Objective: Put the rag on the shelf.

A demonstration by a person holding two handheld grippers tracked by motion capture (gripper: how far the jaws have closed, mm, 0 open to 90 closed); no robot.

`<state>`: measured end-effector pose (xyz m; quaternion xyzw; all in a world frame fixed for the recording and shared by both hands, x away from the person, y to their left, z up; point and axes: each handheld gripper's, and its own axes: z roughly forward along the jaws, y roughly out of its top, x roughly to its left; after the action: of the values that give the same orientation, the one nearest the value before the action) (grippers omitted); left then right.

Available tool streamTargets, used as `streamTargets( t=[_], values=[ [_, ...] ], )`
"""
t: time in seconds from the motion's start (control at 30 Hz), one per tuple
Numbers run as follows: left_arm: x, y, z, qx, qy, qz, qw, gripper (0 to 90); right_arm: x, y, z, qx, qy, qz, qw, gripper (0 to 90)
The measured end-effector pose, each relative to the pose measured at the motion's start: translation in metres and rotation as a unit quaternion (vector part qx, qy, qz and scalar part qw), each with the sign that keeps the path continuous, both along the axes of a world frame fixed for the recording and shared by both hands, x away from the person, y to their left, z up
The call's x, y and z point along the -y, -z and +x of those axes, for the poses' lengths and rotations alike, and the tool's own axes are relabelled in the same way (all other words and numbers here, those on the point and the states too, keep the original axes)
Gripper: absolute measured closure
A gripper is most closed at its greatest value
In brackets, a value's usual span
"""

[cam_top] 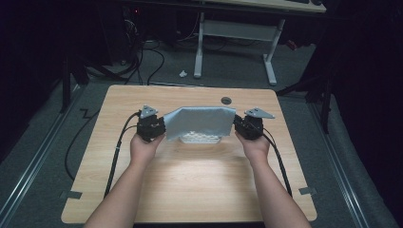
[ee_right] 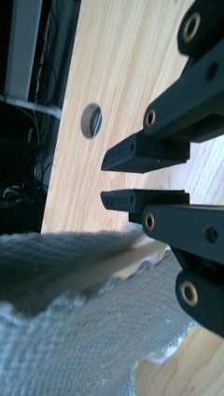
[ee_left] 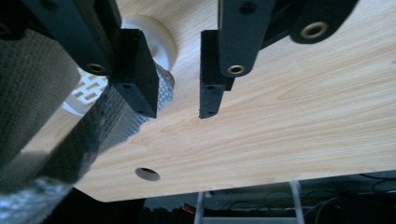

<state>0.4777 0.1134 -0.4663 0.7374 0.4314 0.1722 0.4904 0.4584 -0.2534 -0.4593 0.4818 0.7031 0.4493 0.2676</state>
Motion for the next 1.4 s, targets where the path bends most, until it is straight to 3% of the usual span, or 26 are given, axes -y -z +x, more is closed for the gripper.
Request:
streamTargets(
  t=[0.17,0.27,0.43,0.67,0.77,0.83,0.97,1.03,1.1,1.27,1.33,1.4],
  values=[
    [-0.014,-0.009,-0.003,0.018,-0.021,-0.013,0.9995,59.9,0.008,-0.003,0.000,0.004,0.010,-0.010,0.9999,78.8],
    [-0.023,-0.016,-0.006,0.032,-0.034,-0.006,0.9989,56.5,0.012,-0.007,-0.002,0.009,0.012,-0.015,0.9998,78.5],
    [-0.033,-0.019,-0.005,0.024,-0.042,0.014,0.9988,54.0,0.019,-0.012,-0.005,0.013,0.017,-0.018,0.9996,76.9],
    [-0.043,-0.017,-0.010,0.017,-0.039,0.024,0.9988,50.1,0.024,-0.016,-0.011,0.017,0.015,-0.022,0.9995,72.2],
    [-0.050,-0.018,-0.017,0.018,-0.035,0.011,0.9991,48.9,0.024,-0.017,-0.015,0.018,0.011,-0.022,0.9995,68.9],
    [-0.057,-0.018,-0.027,0.020,-0.031,0.000,0.9993,48.3,0.025,-0.018,-0.022,0.034,0.010,-0.025,0.9991,67.0],
    [-0.065,-0.014,-0.049,0.019,-0.021,0.012,0.9995,45.2,0.027,-0.021,-0.038,0.028,0.000,-0.038,0.9989,59.4],
    [-0.068,-0.011,-0.066,0.019,-0.014,0.007,0.9997,44.3,0.028,-0.019,-0.051,0.047,0.000,-0.043,0.9980,57.9],
    [-0.068,-0.007,-0.079,0.021,-0.009,0.006,0.9997,43.1,0.029,-0.016,-0.064,0.047,-0.001,-0.040,0.9981,54.0],
    [-0.060,0.007,-0.121,0.021,0.014,0.015,0.9996,41.3,0.024,-0.006,-0.105,0.051,-0.005,-0.064,0.9966,49.8],
    [-0.054,0.016,-0.136,0.007,0.032,0.006,0.9995,41.9,0.022,-0.001,-0.120,0.043,-0.009,-0.063,0.9971,48.4],
    [-0.045,0.023,-0.151,-0.001,0.052,0.017,0.9985,42.9,0.018,0.006,-0.135,0.037,-0.020,-0.065,0.9970,45.7]
  ],
)
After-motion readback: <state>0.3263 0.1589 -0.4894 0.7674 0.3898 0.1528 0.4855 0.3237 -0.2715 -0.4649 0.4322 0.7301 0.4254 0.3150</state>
